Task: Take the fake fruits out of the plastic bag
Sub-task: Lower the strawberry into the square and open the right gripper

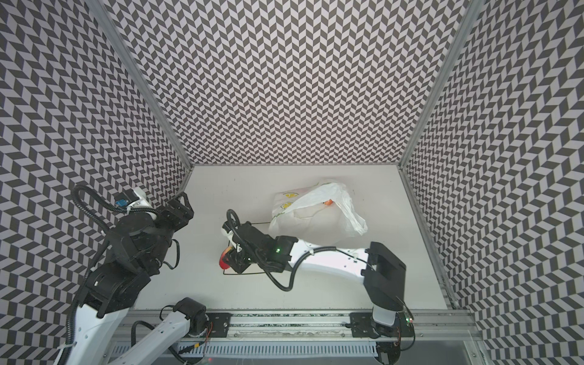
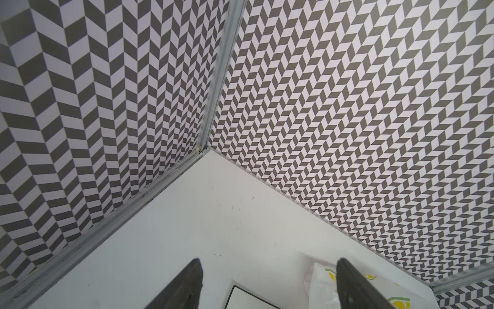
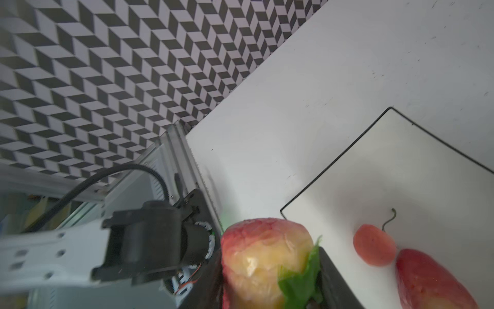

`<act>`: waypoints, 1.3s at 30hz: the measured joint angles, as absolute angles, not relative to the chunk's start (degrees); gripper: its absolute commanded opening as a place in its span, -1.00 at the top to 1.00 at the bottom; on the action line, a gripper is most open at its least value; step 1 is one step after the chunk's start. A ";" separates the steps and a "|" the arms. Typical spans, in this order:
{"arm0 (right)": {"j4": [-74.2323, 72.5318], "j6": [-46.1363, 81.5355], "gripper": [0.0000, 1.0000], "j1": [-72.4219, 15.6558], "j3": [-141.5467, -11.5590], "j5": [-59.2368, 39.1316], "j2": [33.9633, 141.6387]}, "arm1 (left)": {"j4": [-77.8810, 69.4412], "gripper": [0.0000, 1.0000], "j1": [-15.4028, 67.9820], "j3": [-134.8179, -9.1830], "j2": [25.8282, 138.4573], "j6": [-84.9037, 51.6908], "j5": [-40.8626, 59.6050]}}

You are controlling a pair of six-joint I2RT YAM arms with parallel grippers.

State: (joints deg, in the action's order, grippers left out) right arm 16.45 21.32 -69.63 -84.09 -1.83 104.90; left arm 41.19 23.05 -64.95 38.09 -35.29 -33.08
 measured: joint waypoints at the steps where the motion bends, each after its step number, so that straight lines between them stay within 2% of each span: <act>1: 16.91 21.45 0.23 -69.52 -85.78 -1.17 106.76 | 41.67 -0.57 23.05 -64.95 37.95 -35.48 -33.28; 9: 23.24 21.37 0.23 -64.95 -98.30 -1.13 120.03 | 43.20 -0.56 23.05 -62.94 36.58 -36.82 -33.28; 20: 27.27 19.53 0.19 -58.46 -100.84 -5.02 125.78 | 43.44 -0.56 23.05 -58.46 36.01 -38.15 -30.59; 28: 27.22 19.44 -0.12 -57.76 -100.84 -7.09 126.80 | 43.35 -0.56 23.05 -56.97 36.12 -38.48 -28.75; 39: 28.36 19.35 -0.42 -57.60 -101.45 -5.69 127.50 | 42.83 -0.56 23.05 -56.58 36.12 -38.46 -27.49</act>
